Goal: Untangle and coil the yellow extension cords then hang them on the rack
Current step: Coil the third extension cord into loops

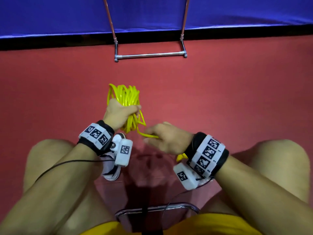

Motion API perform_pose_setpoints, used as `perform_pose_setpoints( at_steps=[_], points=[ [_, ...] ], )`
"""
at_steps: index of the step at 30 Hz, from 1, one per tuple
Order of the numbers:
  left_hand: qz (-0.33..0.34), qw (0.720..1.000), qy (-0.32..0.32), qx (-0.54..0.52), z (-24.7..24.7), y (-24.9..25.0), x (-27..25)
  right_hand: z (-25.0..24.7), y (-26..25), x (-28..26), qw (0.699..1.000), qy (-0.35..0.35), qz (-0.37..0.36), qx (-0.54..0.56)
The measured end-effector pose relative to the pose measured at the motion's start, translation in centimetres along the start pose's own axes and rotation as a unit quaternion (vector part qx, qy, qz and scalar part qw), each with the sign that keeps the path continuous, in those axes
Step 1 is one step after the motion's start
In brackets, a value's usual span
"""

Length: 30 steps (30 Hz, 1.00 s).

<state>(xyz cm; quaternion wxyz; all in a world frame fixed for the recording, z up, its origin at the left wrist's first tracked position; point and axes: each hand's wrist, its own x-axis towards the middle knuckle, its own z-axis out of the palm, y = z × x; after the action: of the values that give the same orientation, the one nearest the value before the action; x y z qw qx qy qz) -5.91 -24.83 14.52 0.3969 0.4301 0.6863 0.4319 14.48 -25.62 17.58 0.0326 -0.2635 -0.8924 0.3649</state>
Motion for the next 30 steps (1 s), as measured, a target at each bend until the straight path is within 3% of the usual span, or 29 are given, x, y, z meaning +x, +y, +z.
perform_pose_setpoints(
  at_steps=[3, 5, 8, 12, 15, 17, 18, 20, 21, 25, 30],
  points=[
    [-0.005, 0.991, -0.137, 0.002, 1.8, -0.2, -1.6, -1.2, -0.8, 0.7, 0.994, 0.083, -0.064, -0.007],
    [-0.036, 0.974, -0.202, -0.091, 3.1, -0.1, -2.7, -2.4, -0.3, 0.9, 0.990, 0.129, -0.056, -0.016],
    [-0.164, 0.921, -0.256, -0.244, 4.2, 1.0, -3.9, -3.9, 0.6, 0.9, 0.980, 0.193, 0.042, -0.030],
    [-0.168, 0.870, -0.363, -0.289, 4.2, 0.2, -4.2, -5.2, 1.6, 1.2, 0.965, 0.213, 0.152, -0.030],
    [-0.136, 0.869, -0.384, -0.282, 4.1, -0.1, -4.5, -5.3, 2.1, 1.1, 0.971, 0.181, 0.156, -0.032],
    [-0.125, 0.872, -0.386, -0.274, 3.9, 0.1, -4.6, -5.3, 2.5, 0.8, 0.978, 0.169, 0.121, 0.005],
    [-0.116, 0.875, -0.388, -0.265, 3.7, 0.3, -4.6, -5.3, 2.8, 0.7, 0.977, 0.172, 0.095, 0.084],
    [-0.096, 0.887, -0.382, -0.240, 3.4, 0.7, -4.9, -5.7, 3.2, 0.6, 0.937, 0.168, 0.064, 0.301],
    [-0.090, 0.893, -0.374, -0.236, 3.3, 0.9, -5.1, -6.0, 3.4, 0.5, 0.920, 0.162, 0.050, 0.352],
    [-0.088, 0.875, -0.366, -0.305, 2.6, 1.7, -5.8, -6.4, 4.5, 0.6, 0.935, 0.226, 0.028, 0.272],
    [-0.121, 0.851, -0.338, -0.383, 1.6, 1.7, -5.3, -6.3, 5.7, 1.0, 0.916, 0.266, 0.025, 0.300]
  ],
)
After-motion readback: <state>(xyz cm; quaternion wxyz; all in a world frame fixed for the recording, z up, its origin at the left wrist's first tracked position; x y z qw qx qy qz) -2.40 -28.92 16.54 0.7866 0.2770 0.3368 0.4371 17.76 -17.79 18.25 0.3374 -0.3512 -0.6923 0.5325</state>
